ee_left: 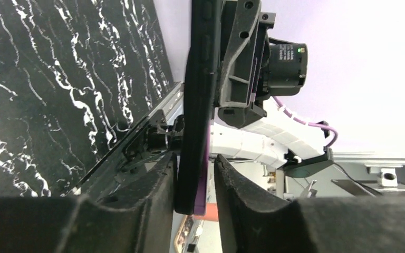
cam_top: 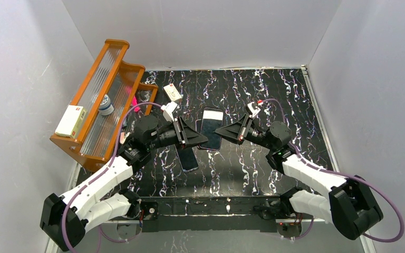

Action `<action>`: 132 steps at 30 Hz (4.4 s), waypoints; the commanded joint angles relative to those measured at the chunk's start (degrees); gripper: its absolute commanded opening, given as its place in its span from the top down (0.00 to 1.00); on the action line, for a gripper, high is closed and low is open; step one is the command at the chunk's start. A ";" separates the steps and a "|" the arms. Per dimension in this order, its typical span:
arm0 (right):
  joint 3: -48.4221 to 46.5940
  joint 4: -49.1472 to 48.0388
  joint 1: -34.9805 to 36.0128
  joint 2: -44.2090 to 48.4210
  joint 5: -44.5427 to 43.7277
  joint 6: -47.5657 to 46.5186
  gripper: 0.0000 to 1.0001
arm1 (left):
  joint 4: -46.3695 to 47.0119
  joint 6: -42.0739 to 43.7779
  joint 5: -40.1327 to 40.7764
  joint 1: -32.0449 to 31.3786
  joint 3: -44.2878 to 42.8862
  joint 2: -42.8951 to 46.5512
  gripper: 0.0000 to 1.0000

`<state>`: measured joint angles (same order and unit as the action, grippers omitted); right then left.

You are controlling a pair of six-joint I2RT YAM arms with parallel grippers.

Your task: Put the phone into the phone case

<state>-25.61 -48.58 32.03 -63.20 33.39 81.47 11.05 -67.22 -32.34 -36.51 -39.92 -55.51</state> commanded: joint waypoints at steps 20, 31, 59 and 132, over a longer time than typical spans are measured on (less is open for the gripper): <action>0.32 -10.12 0.69 3.64 -4.15 4.57 0.99 | 8.56 -6.50 0.60 -0.13 2.26 1.98 0.50; 2.73 -8.46 0.61 6.15 -10.90 8.63 0.99 | 14.01 -9.56 0.09 -0.14 4.20 2.54 0.52; -5.22 -2.49 0.75 -0.53 9.80 -2.29 0.95 | -4.83 2.16 6.43 -0.14 -2.84 1.97 0.52; -13.11 24.48 0.65 4.42 9.52 -21.92 0.35 | 0.32 14.47 -11.36 0.65 -2.41 0.08 1.00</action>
<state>-36.18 -21.12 32.84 -58.26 43.20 60.31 12.58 -55.16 -40.97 -36.01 -39.86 -56.42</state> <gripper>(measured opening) 0.689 0.130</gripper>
